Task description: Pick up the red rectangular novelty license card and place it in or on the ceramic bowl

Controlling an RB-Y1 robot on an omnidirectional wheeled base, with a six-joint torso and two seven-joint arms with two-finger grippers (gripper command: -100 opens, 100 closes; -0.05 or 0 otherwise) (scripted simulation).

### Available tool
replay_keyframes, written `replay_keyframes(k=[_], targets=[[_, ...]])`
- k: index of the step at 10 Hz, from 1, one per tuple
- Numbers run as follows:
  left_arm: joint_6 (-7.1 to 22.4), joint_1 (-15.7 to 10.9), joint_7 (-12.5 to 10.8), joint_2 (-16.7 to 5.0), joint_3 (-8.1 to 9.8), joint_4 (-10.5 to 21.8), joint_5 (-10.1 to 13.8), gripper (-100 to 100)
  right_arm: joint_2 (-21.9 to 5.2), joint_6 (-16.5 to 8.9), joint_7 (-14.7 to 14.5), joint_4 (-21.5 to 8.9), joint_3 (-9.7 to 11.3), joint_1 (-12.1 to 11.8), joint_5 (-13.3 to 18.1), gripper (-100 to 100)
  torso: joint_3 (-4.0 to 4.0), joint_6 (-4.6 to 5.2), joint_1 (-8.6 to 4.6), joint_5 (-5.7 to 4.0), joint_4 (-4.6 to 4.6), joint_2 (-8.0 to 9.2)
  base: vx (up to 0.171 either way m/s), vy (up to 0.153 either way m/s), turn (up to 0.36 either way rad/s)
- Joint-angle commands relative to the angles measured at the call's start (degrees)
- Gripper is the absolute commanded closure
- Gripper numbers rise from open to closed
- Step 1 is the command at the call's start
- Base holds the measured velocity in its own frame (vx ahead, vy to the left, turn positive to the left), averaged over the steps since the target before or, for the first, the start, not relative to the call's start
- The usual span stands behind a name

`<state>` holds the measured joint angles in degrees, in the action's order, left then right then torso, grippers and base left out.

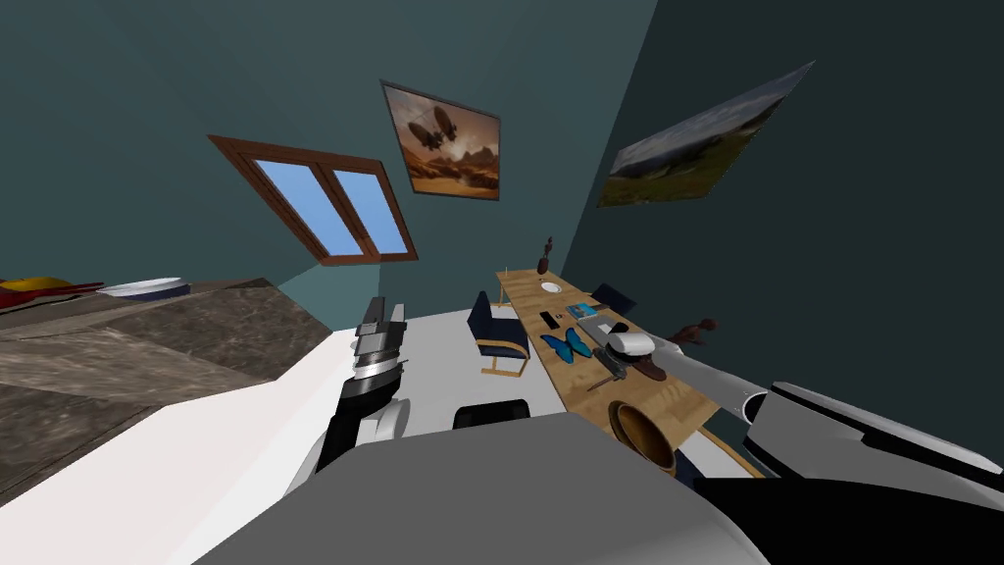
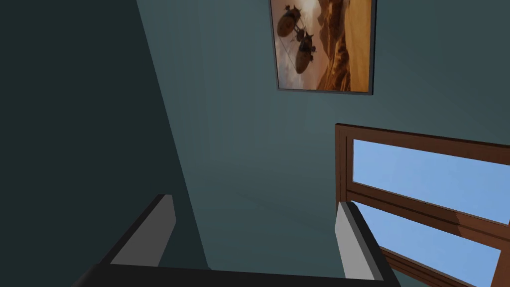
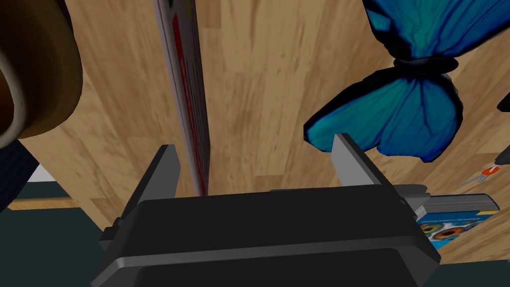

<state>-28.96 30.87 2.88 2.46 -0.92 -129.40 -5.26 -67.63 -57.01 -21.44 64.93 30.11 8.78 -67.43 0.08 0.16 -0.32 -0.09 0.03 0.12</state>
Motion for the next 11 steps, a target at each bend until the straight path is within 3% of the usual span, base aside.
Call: replay_keyframes(k=[1,2,3,4,5,6,7,11], targets=[[0.0,0.0,0.0,0.0,0.00,0.0,0.0,0,-0.9,0.5,2.9,0.9,0.9,-1.0,-1.5,-100,0.00,0.00,0.00,0.00,0.00,0.00,-0.030,-0.027,-0.005],[0.0,0.0,0.0,0.0,0.00,0.0,0.0,0,-0.9,0.5,3.0,0.9,0.9,-1.0,-1.5,-100,-0.04,0.04,0.03,0.00,-0.01,-0.08,-0.003,-0.001,-0.030],[0.0,0.0,0.0,0.0,0.00,0.0,0.0,0,-3.7,2.6,5.3,3.5,3.7,-3.7,-4.3,-100,-0.10,0.02,0.11,0.02,-0.04,-0.18,-0.061,-0.008,0.391],[0.0,0.0,0.0,0.0,-0.01,0.0,0.0,0,-4.3,2.6,6.8,3.9,4.9,-3.8,-5.9,-100,-0.05,-0.09,0.12,0.03,-0.02,-0.07,-0.077,-0.032,0.246],[0.0,0.0,0.0,0.0,0.00,0.0,0.0,0,-4.3,2.6,8.0,3.9,4.9,-3.8,-5.9,-100,0.00,0.02,0.05,0.01,0.00,0.00,-0.038,-0.021,-0.014],[0.0,0.0,0.0,0.0,0.00,0.0,0.0,0,-3.8,2.6,7.0,3.5,4.7,-3.5,-5.4,-100,-0.03,0.04,0.05,0.01,-0.01,-0.06,-0.012,-0.005,-0.013],[0.0,0.0,0.0,0.0,0.00,0.0,0.0,0,-3.9,2.7,7.3,3.6,4.8,-3.6,-5.5,100,-0.08,0.02,0.10,0.02,-0.03,-0.16,0.000,0.000,0.000],[0.0,0.0,0.0,0.0,0.00,0.0,0.0,0,-3.9,2.6,7.3,3.5,4.8,-3.6,-5.5,100,-0.18,-0.07,0.07,-0.02,-0.06,-0.32,-0.001,0.000,-0.006]])
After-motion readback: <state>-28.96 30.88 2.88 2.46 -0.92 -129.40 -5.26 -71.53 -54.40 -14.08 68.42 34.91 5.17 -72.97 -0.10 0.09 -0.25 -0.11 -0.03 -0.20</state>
